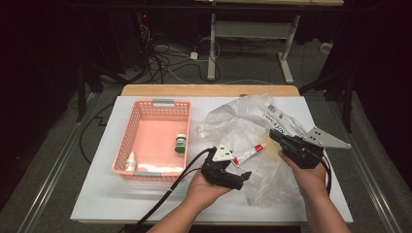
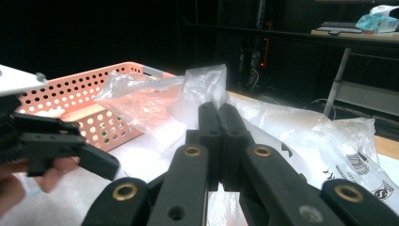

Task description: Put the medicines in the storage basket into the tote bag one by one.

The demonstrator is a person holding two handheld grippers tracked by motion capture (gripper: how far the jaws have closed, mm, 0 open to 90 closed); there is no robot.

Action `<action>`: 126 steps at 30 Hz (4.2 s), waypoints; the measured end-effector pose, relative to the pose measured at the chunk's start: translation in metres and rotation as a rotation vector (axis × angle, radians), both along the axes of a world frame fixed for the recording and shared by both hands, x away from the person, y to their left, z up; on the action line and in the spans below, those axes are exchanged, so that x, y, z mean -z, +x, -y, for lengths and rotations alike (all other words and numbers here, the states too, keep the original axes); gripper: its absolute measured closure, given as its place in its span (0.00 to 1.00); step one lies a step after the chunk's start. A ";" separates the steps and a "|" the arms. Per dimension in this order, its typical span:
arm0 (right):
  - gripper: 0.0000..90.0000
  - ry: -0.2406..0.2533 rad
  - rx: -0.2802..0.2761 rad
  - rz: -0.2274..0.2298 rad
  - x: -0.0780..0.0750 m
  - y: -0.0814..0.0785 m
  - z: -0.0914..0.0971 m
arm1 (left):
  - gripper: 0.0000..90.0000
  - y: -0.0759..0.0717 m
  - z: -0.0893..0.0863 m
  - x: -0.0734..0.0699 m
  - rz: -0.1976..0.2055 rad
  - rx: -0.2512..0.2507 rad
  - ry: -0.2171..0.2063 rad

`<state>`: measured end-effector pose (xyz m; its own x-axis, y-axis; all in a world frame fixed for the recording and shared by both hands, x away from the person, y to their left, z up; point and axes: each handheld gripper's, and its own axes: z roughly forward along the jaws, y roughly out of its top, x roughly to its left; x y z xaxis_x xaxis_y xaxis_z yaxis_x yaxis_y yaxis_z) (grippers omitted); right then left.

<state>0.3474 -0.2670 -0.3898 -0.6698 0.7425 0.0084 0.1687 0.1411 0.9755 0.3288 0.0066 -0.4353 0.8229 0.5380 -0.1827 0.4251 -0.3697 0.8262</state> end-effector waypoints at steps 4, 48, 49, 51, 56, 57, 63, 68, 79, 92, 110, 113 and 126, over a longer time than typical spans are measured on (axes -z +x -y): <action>1.00 -0.004 0.001 -0.002 0.001 0.000 0.000 | 0.00 -0.002 -0.012 -0.006 -0.005 -0.034 0.003; 1.00 -0.019 0.002 -0.011 0.004 0.000 -0.003 | 0.00 -0.012 -0.161 -0.015 0.028 -0.340 0.076; 1.00 -0.020 0.001 -0.010 0.004 0.000 -0.003 | 0.00 -0.012 -0.162 -0.015 0.027 -0.344 0.078; 1.00 -0.019 0.000 -0.009 0.004 0.000 -0.003 | 0.00 -0.011 -0.166 -0.014 0.024 -0.356 0.079; 1.00 -0.018 0.000 -0.010 0.004 0.000 -0.003 | 0.00 -0.010 -0.171 -0.014 0.023 -0.373 0.073; 1.00 -0.018 -0.001 -0.011 0.004 0.000 -0.003 | 0.00 -0.010 -0.172 -0.014 0.023 -0.375 0.072; 1.00 -0.017 0.001 -0.011 0.004 0.000 -0.002 | 0.00 -0.010 -0.173 -0.015 0.021 -0.374 0.064; 1.00 -0.020 0.000 -0.009 0.003 0.000 -0.002 | 0.00 -0.010 -0.172 -0.015 0.023 -0.373 0.055; 1.00 -0.015 -0.003 -0.010 0.003 0.000 -0.002 | 0.00 -0.003 -0.167 -0.028 0.026 -0.357 0.036; 1.00 -0.013 0.002 -0.010 0.002 0.000 -0.002 | 0.00 0.015 -0.160 -0.046 0.038 -0.370 0.023; 1.00 -0.004 0.005 -0.010 0.002 0.000 -0.001 | 0.00 0.065 -0.157 -0.039 -0.015 -0.407 0.079; 1.00 -0.009 0.003 -0.005 0.001 0.000 0.000 | 0.00 0.071 -0.159 -0.035 -0.034 -0.421 0.096; 1.00 -0.001 0.004 -0.004 0.000 0.000 0.001 | 0.07 0.090 -0.160 -0.020 -0.151 -0.432 0.195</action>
<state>0.3470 -0.2680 -0.3900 -0.6665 0.7454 0.0103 0.1732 0.1415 0.9747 0.4192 0.1665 -0.4148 0.4889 0.8603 -0.1444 0.6835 -0.2749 0.6763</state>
